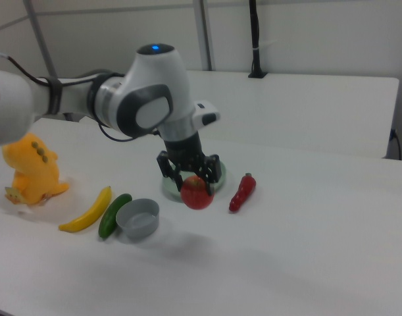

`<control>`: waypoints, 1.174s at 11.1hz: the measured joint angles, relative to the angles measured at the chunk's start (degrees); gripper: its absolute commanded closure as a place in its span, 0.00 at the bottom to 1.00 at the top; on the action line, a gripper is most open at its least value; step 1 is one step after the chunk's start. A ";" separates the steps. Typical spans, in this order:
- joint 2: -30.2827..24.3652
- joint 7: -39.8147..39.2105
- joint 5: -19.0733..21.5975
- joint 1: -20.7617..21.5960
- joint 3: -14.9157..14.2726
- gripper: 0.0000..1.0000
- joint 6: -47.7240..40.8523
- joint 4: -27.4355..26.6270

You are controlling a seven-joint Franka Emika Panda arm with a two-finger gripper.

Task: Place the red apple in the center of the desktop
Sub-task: 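Carry the apple away from the bowl and lower it onto the table, then open the gripper to release the apple and raise it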

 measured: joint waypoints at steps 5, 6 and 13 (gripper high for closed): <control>5.10 -3.29 4.11 -1.48 -0.18 0.92 8.35 -2.90; 5.51 -3.45 4.11 -1.41 -0.15 0.91 10.18 -4.04; 7.98 -3.26 4.17 -1.22 0.06 0.00 15.54 -6.80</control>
